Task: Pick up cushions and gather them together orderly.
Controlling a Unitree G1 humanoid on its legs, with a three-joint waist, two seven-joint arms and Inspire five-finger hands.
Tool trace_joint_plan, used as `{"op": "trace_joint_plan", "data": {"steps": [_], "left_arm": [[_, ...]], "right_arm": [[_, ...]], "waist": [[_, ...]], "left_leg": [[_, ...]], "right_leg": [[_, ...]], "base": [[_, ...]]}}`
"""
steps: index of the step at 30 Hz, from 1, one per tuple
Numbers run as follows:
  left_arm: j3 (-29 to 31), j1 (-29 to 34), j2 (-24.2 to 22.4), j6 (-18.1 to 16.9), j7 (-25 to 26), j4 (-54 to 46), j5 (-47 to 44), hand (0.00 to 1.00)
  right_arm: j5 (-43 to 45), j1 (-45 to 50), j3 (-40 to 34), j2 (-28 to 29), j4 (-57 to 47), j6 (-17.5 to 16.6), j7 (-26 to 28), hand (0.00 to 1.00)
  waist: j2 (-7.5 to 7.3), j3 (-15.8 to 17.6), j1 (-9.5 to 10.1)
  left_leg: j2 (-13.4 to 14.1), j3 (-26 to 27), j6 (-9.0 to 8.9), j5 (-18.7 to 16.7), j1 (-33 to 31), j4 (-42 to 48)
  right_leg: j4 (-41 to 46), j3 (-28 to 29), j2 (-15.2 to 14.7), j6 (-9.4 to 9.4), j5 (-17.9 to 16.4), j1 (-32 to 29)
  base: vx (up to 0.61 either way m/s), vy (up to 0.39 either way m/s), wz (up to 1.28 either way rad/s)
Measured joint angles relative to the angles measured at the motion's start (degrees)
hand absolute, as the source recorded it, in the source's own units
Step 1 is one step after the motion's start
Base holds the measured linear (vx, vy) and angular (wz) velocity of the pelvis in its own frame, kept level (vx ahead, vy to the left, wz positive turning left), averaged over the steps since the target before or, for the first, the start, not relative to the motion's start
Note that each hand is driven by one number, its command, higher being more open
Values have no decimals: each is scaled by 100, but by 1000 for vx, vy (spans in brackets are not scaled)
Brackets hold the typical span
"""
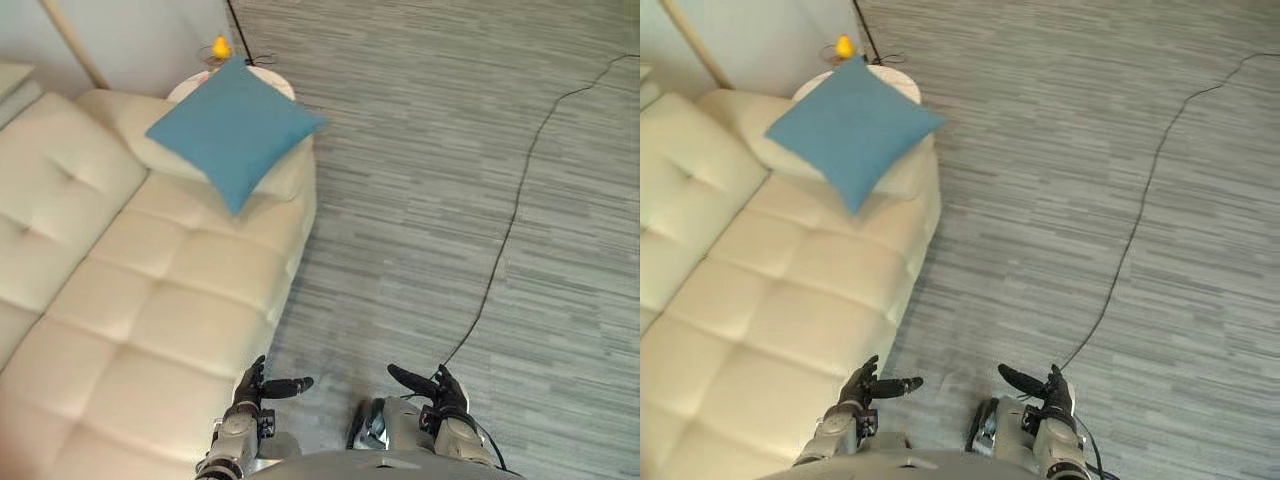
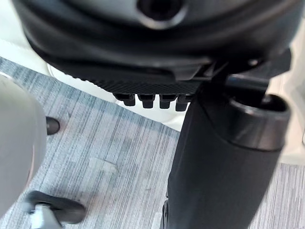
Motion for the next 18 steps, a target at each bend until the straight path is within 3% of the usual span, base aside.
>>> {"op": "trace_joint_plan", "data": {"steps": [2, 4, 5, 6, 7, 8, 9, 10, 11, 12, 13, 15, 18], "left_arm": [[10, -18, -80, -3, 6, 10, -3, 100], [8, 27, -54, -7, 3, 79, 0, 100], [-26, 91, 7, -9, 2, 86, 2, 100], [-28, 120, 75, -8, -4, 101, 3, 100], [-60, 71, 25, 3, -26, 264, 20, 100], [-75, 54, 19, -2, -33, 313, 53, 100], [-61, 20, -73, 7, -32, 332, 73, 100], [-19, 4, -116, 16, -43, 328, 78, 100], [53, -12, -154, 12, -45, 296, 77, 100], [71, -27, -149, -2, -49, 239, 73, 100], [67, -30, -106, -42, -41, 90, 60, 100], [57, -28, -127, -108, -31, -73, 56, 100], [36, -99, -221, -163, -43, -155, 56, 100]], "right_arm": [[-94, -32, 15, 4, -155, -31, 34, 100], [-117, -150, 120, -5, -111, -60, 38, 100], [-174, -180, 196, -20, -31, -87, 38, 100], [-195, -179, 229, -31, 42, -95, 39, 100], [-219, -317, 284, -178, 258, -79, 60, 100], [-217, -344, 288, -203, 297, -82, 61, 100], [-217, -360, 190, -292, 342, -106, 60, 100], [-206, -349, 116, -313, 358, -85, 60, 100], [-204, -307, 85, -370, 386, -17, 36, 100], [-204, -210, 86, -390, 369, -7, 21, 100], [-202, -94, 117, -386, 367, -11, 10, 100], [-137, -17, 111, -382, 364, -19, -13, 100], [-28, -9, 100, -363, 354, -29, -61, 100]], "waist": [[145, 69, -3], [183, 81, -48], [72, 32, -114], [26, 19, -133], [175, -19, -86], [200, -35, -89], [372, 37, -139], [429, 68, -140], [471, 99, -142], [493, 180, -137], [409, 244, -127], [309, 242, -91], [325, 216, -15]], "left_leg": [[345, 40, -105, -178, 568, -167], [641, 133, -157, -195, 1110, -486], [668, 150, -390, -316, 1326, -556], [669, 124, -517, -393, 1388, -547], [943, -71, -576, -441, 1455, -479], [967, -176, -534, -352, 1376, -339], [1144, -355, -648, -227, 1149, 293], [1205, -407, -653, -133, 1026, 664], [1287, -561, -614, 35, 693, 1588], [1357, -665, -636, -54, 361, 2524], [1332, -540, -643, -220, -86, 3357], [1251, -260, -615, -315, -529, 3247], [910, -167, -610, -292, -1023, 1603]], "right_leg": [[-388, -341, -210, -11, -7, -305], [-1565, -503, -340, 102, 149, -623], [-2708, -425, -368, 139, 766, -710], [-2998, -371, -371, -2, 1567, -706], [-2885, -315, -73, -357, 1517, -675], [-2922, -275, -1, -390, 1352, -670], [-2991, -359, 154, -482, 1196, -499], [-3052, -395, 211, -523, 1141, -356], [-3233, -435, 296, -561, 1062, -51], [-3483, -513, 370, -579, 1032, 372], [-3818, -610, 391, -571, 1000, 911], [-4247, -676, 412, -524, 1009, 1339], [-4734, -761, 457, -395, 1024, 1796]], "base": [[608, -129, -29], [588, -190, -17], [593, -227, 1], [715, -323, -14], [564, -296, -22], [644, -377, -26], [494, -286, -1], [458, -257, 9], [405, -210, 20], [422, -241, 32], [306, -200, 31], [249, -166, 25], [236, -60, 16]]}}
